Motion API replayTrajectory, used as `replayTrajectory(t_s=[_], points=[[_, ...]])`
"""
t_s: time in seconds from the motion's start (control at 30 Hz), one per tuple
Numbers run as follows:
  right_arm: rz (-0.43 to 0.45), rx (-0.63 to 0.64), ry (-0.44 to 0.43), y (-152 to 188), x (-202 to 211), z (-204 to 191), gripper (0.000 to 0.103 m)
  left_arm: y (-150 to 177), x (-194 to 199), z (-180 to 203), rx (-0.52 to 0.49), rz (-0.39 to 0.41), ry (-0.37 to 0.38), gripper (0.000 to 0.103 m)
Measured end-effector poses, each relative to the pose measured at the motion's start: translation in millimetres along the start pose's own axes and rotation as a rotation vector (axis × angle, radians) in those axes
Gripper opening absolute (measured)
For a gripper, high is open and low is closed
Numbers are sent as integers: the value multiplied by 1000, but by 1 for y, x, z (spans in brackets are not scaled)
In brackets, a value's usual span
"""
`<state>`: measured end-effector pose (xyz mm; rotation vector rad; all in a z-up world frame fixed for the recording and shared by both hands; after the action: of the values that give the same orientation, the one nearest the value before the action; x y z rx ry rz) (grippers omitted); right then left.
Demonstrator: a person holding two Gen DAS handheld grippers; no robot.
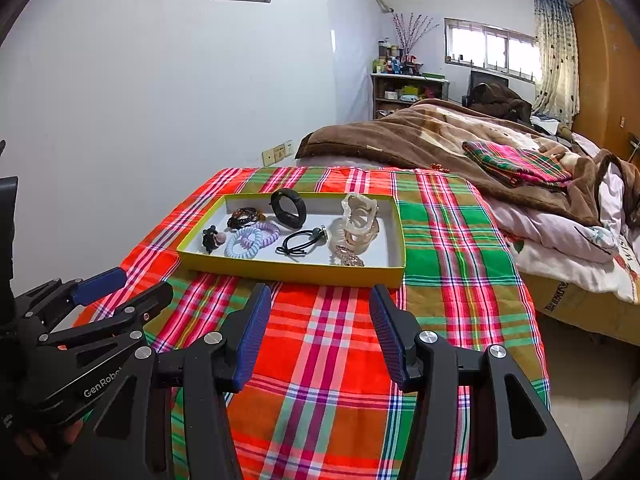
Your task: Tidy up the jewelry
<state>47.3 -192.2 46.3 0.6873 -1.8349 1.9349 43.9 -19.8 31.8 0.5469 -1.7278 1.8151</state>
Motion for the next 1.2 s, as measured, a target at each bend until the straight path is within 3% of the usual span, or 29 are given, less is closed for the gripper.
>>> replayTrajectory(t_s=[1.2], points=[[-6,-8,1,4,-2,2,52,1,1,-4,22,-4,-7,58]])
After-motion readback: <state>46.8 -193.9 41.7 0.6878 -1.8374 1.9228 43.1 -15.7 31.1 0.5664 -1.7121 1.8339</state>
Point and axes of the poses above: each gripper's, at about its wrist camera, not at the fingertips, and x roughly against the way its jaws point, z to its right, y to its underside, the point moved 1 cm from there along -x, roughly the way its jaws point, and after that the axes turned 10 degrees about y, right-handed, at the moved point
